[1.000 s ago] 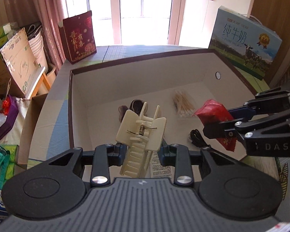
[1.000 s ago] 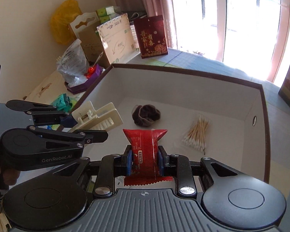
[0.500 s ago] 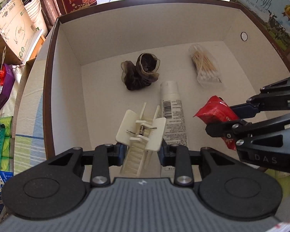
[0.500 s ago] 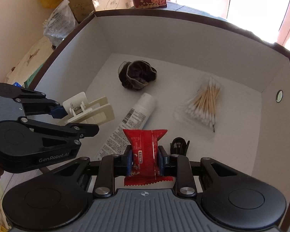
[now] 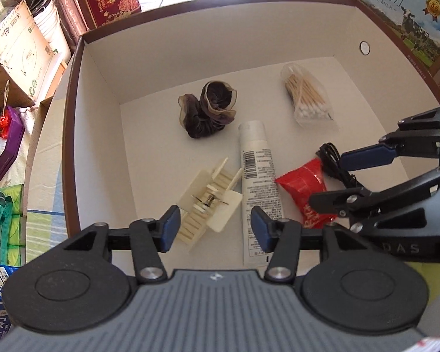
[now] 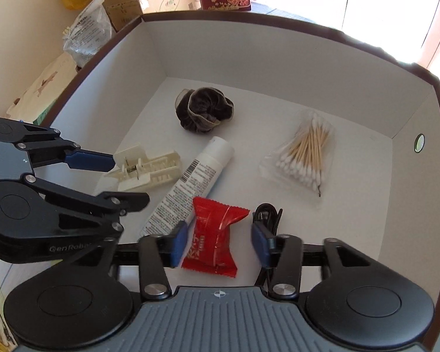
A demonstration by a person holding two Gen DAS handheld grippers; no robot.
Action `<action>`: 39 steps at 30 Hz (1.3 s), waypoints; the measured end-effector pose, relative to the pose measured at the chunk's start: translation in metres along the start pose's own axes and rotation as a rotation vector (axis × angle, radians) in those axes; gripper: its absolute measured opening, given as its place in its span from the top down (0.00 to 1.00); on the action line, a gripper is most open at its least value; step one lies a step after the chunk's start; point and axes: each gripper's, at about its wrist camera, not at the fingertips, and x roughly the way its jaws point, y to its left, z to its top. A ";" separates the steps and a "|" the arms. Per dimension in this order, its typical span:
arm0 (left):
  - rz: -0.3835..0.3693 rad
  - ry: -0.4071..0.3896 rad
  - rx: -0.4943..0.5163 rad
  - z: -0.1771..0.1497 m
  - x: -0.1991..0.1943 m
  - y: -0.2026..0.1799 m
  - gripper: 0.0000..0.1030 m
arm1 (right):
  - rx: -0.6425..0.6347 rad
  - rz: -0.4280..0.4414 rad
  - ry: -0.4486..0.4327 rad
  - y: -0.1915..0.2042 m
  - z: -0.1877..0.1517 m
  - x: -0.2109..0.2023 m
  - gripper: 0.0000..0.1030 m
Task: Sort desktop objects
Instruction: 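Open both tools to drop the red packet and white clip into the box, then withdraw both open tools from the box back over the table items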
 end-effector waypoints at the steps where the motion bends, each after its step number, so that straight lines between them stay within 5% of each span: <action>1: -0.002 -0.004 -0.001 0.000 -0.002 0.000 0.49 | -0.006 -0.013 -0.006 0.000 -0.001 -0.002 0.45; 9: -0.013 -0.042 -0.009 -0.004 -0.017 -0.006 0.36 | -0.007 -0.101 -0.082 -0.006 -0.012 -0.025 0.06; 11: 0.002 -0.058 -0.009 -0.005 -0.023 -0.008 0.25 | -0.009 -0.108 -0.113 -0.007 -0.016 -0.032 0.02; 13: 0.037 -0.093 0.002 -0.006 -0.032 -0.011 0.15 | -0.004 -0.099 -0.142 -0.008 -0.021 -0.040 0.02; 39: 0.136 -0.277 -0.053 -0.051 -0.121 -0.024 0.03 | 0.092 -0.078 -0.313 0.010 -0.075 -0.110 0.02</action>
